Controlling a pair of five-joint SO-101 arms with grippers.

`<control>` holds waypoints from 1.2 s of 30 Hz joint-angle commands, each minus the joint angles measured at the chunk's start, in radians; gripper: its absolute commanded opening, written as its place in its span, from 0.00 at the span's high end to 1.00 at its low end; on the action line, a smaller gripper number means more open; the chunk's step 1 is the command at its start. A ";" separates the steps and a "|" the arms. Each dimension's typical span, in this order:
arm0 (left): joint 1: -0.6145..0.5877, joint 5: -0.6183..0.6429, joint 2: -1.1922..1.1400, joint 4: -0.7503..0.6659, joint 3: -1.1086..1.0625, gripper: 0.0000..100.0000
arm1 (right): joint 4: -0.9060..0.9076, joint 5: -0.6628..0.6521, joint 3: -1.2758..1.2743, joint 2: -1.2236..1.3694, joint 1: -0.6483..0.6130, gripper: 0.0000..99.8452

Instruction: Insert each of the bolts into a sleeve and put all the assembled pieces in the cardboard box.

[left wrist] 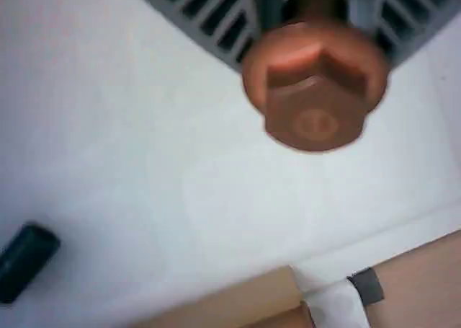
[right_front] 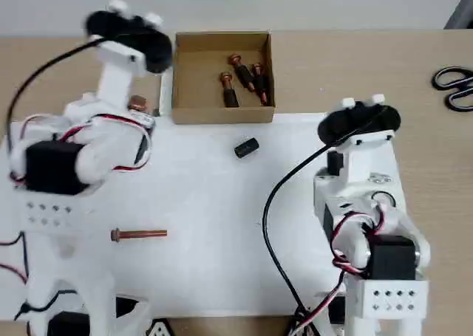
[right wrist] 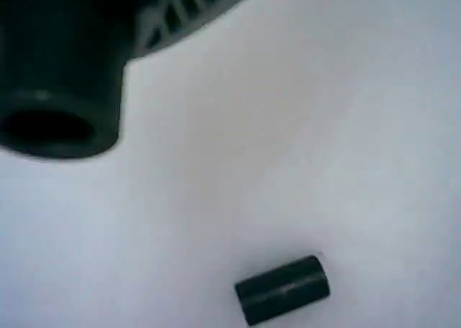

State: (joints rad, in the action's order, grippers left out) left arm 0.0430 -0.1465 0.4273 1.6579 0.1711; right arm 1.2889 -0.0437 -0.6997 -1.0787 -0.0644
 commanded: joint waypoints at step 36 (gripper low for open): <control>-0.008 0.582 1.389 -0.612 -1.323 0.99 | -0.096 -0.080 -0.482 -0.737 -0.274 1.00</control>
State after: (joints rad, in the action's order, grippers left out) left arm 0.0292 0.3598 1.7990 1.0794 -1.1546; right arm 1.2474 -0.1036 -1.1692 -1.8075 -0.3284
